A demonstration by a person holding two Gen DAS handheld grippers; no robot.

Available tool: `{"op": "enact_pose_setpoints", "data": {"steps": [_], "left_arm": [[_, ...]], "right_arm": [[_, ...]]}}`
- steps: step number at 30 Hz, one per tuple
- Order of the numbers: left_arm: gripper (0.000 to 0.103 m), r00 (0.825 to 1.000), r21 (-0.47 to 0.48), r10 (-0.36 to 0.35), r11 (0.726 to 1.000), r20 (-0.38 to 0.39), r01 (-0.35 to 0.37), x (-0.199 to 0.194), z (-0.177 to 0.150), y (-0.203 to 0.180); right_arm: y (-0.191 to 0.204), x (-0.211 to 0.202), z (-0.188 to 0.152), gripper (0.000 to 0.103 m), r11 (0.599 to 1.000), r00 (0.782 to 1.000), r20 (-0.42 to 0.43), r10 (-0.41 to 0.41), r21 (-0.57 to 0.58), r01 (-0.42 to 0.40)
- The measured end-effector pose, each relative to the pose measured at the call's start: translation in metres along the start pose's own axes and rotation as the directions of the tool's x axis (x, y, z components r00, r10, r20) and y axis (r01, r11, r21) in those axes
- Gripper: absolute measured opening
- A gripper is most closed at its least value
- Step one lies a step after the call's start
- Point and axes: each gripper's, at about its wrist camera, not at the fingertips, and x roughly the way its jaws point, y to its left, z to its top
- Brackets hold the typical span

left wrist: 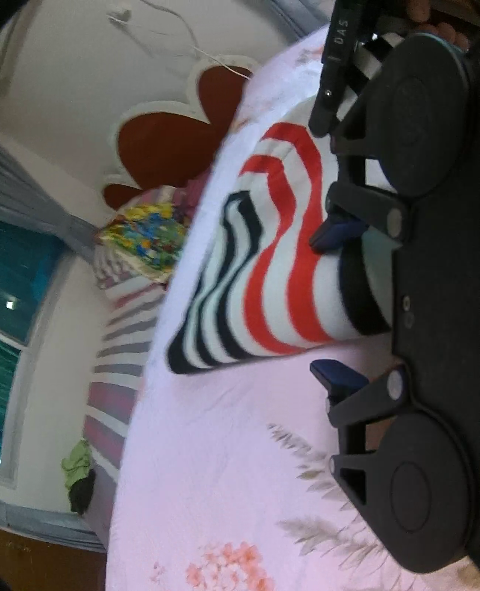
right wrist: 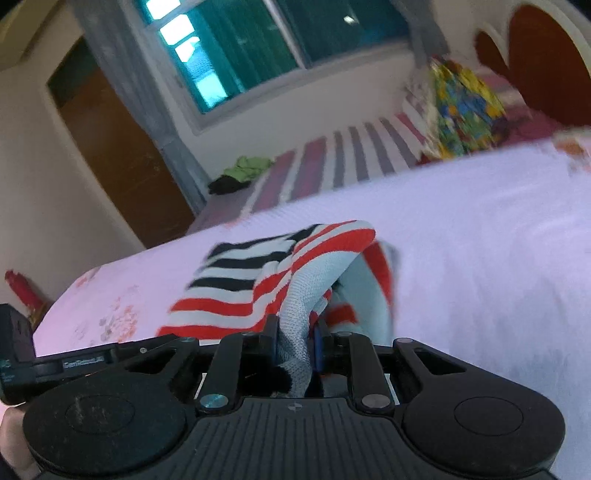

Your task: Fold small clothes

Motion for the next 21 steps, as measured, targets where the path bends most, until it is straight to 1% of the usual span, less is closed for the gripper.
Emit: {"op": "enact_pose_setpoints", "data": {"steps": [2, 3, 4, 6, 7, 9, 10, 11, 12, 13, 15, 17, 18, 19, 21], "left_arm": [[0.067, 1.000, 0.045, 0.025, 0.999, -0.018, -0.024, 0.006, -0.003, -0.007], [0.067, 0.999, 0.065, 0.033, 0.997, -0.019, -0.032, 0.008, -0.004, -0.011], [0.069, 0.999, 0.092, 0.050, 0.995, -0.013, -0.049, 0.010, -0.006, -0.016], [0.070, 0.997, 0.145, 0.075, 0.987, 0.001, -0.074, 0.011, -0.007, -0.023], [0.071, 0.996, 0.164, 0.084, 0.983, 0.000, -0.083, 0.011, -0.006, -0.025], [0.069, 0.996, 0.201, 0.089, 0.976, -0.009, -0.085, 0.005, 0.002, -0.027], [0.066, 0.997, 0.211, 0.080, 0.974, 0.009, -0.080, -0.002, 0.007, -0.029], [0.066, 0.997, 0.219, 0.067, 0.973, 0.047, -0.075, -0.012, 0.012, -0.028], [0.066, 0.996, 0.224, 0.065, 0.971, 0.063, -0.078, -0.016, 0.016, -0.025], [0.066, 0.995, 0.230, 0.079, 0.969, 0.067, -0.092, -0.018, 0.021, -0.022], [0.065, 0.992, 0.227, 0.108, 0.966, 0.071, -0.122, -0.010, 0.031, -0.015], [0.065, 0.991, 0.200, 0.114, 0.972, 0.062, -0.125, 0.002, 0.040, -0.009], [0.065, 0.992, 0.189, 0.113, 0.974, 0.060, -0.123, 0.007, 0.044, -0.007], [0.064, 0.992, 0.178, 0.118, 0.976, 0.054, -0.126, 0.014, 0.047, -0.006], [0.064, 0.994, 0.160, 0.107, 0.981, 0.018, -0.108, 0.030, 0.050, -0.005]], "right_arm": [[-0.014, 0.006, -0.014, 0.018, 0.999, 0.999, -0.036, -0.027, 0.016, 0.028], [-0.022, 0.006, -0.021, 0.018, 0.999, 1.000, -0.015, -0.004, 0.047, 0.005], [-0.031, 0.004, -0.023, 0.018, 0.995, 1.000, -0.003, 0.021, 0.102, -0.021], [-0.037, -0.002, -0.021, 0.018, 0.987, 1.000, -0.005, 0.027, 0.161, -0.026], [-0.035, -0.006, -0.019, 0.018, 0.986, 1.000, -0.008, 0.027, 0.167, -0.025], [-0.032, -0.016, -0.012, 0.020, 0.987, 1.000, -0.015, 0.024, 0.161, -0.021], [-0.025, -0.022, -0.006, 0.026, 0.988, 1.000, -0.006, 0.012, 0.154, -0.011], [-0.022, -0.030, -0.002, 0.032, 0.991, 1.000, 0.017, -0.022, 0.136, 0.019], [-0.019, -0.039, 0.004, 0.048, 0.993, 0.997, 0.051, -0.064, 0.102, 0.059], [-0.014, -0.042, 0.010, 0.054, 0.994, 0.994, 0.076, -0.083, 0.074, 0.078], [-0.003, -0.042, 0.022, 0.054, 0.996, 0.991, 0.101, -0.094, 0.000, 0.094], [0.014, -0.028, 0.032, 0.053, 0.986, 0.988, 0.092, -0.120, -0.103, 0.129], [0.023, -0.021, 0.036, 0.042, 0.978, 0.988, 0.091, -0.123, -0.156, 0.136], [0.030, -0.010, 0.042, 0.026, 0.971, 0.990, 0.080, -0.120, -0.199, 0.133], [0.038, 0.013, 0.049, 0.015, 0.959, 0.991, 0.031, -0.131, -0.249, 0.134]]}}
